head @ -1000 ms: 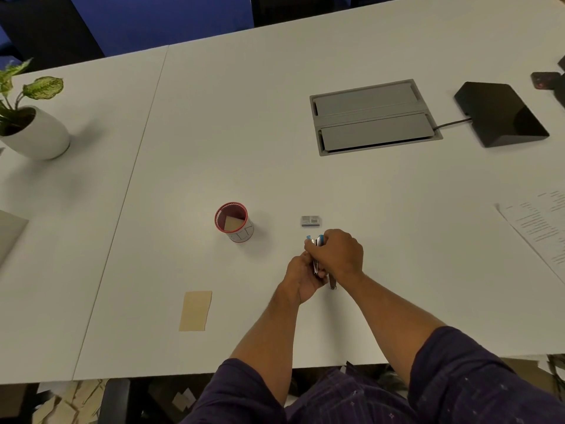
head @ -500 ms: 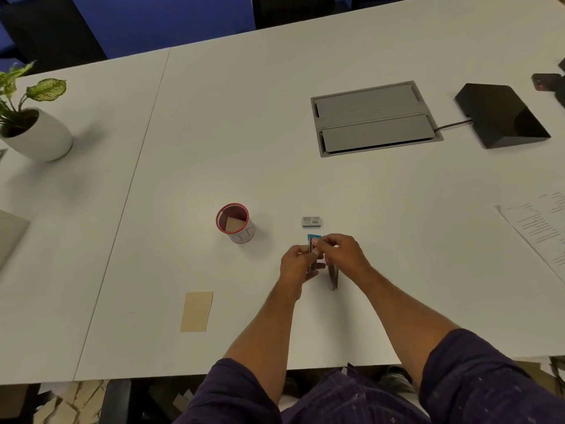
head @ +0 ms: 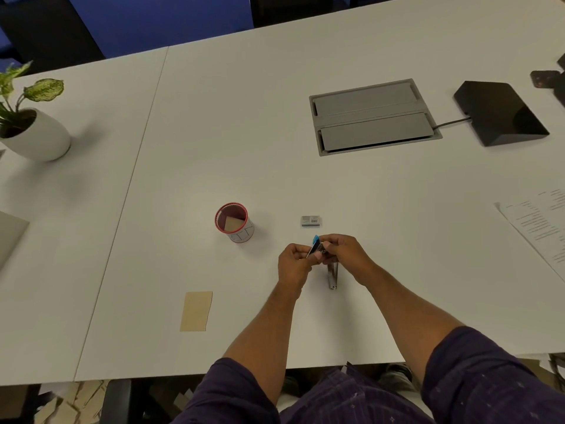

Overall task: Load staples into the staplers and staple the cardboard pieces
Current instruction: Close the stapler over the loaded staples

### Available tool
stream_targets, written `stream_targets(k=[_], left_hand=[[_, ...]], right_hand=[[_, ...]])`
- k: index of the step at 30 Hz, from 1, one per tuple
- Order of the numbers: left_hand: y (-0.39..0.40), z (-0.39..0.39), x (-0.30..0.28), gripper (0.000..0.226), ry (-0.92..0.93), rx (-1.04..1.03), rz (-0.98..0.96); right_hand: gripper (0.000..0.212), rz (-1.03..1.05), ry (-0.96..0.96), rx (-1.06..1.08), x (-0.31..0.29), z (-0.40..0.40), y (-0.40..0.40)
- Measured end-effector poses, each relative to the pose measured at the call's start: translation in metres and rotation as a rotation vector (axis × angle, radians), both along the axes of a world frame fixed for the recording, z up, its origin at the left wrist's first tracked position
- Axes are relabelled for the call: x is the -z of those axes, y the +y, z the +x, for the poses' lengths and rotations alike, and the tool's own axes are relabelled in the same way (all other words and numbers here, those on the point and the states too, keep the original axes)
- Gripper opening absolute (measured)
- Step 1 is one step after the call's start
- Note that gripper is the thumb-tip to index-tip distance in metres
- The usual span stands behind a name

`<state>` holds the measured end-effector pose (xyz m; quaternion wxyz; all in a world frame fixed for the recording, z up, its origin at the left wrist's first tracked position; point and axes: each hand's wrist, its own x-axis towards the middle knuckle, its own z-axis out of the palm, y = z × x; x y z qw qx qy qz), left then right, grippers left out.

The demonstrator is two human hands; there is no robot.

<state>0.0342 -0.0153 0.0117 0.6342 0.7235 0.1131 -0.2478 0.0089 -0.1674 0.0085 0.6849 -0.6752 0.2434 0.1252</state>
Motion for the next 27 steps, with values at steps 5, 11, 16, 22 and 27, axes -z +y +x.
stream_targets(k=[5, 11, 16, 22, 27], left_hand=[[0.001, 0.001, -0.001, 0.025, 0.051, -0.029, -0.032], [0.006, 0.003, 0.001, 0.02, 0.199, -0.08, -0.083], [0.011, 0.005, -0.001, 0.015, 0.347, -0.137, -0.156], [0.027, 0.005, 0.001, 0.019, 0.32, 0.008, -0.008], [0.056, 0.005, 0.004, 0.022, 0.272, 0.015, 0.051]], right_hand=[[0.026, 0.045, -0.002, 0.0, -0.002, 0.001, 0.001], [0.021, 0.079, -0.027, -0.044, 0.001, 0.001, 0.004], [0.022, 0.032, 0.003, -0.116, 0.004, 0.001, 0.012], [0.035, -0.134, 0.025, -0.166, 0.007, 0.005, 0.033], [0.045, -0.332, -0.018, -0.285, 0.006, 0.008, 0.055]])
